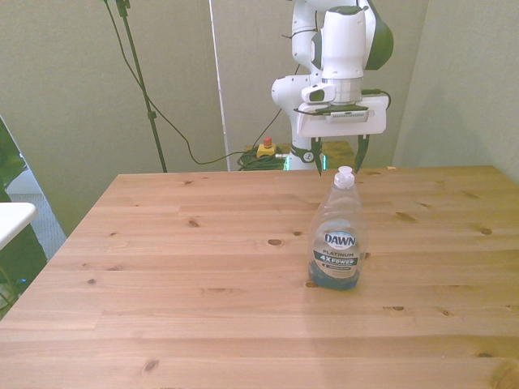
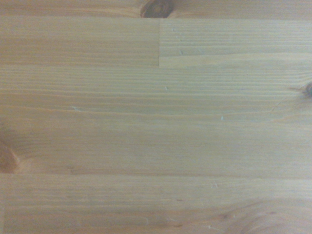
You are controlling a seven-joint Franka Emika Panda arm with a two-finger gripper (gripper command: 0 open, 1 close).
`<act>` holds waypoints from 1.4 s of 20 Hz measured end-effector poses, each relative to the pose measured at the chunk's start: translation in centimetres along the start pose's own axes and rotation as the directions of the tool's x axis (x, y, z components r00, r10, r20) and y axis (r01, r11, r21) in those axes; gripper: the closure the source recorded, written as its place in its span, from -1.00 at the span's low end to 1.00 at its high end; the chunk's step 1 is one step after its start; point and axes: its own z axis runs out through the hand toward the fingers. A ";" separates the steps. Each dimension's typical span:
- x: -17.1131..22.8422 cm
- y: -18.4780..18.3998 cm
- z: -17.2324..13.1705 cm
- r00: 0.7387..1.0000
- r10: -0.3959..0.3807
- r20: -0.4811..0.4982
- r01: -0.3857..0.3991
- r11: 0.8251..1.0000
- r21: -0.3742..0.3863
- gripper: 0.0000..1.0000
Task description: Knock down the dish soap
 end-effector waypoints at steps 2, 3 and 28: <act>0.0 0.0 0.0 1.000 0.002 0.000 -0.002 1.000 -0.001 -1.00; 0.2 -0.2 0.0 1.000 0.011 -0.002 -0.011 1.000 0.001 -1.00; 11.9 -10.4 -1.2 0.948 0.252 -0.196 -0.253 0.967 0.021 1.00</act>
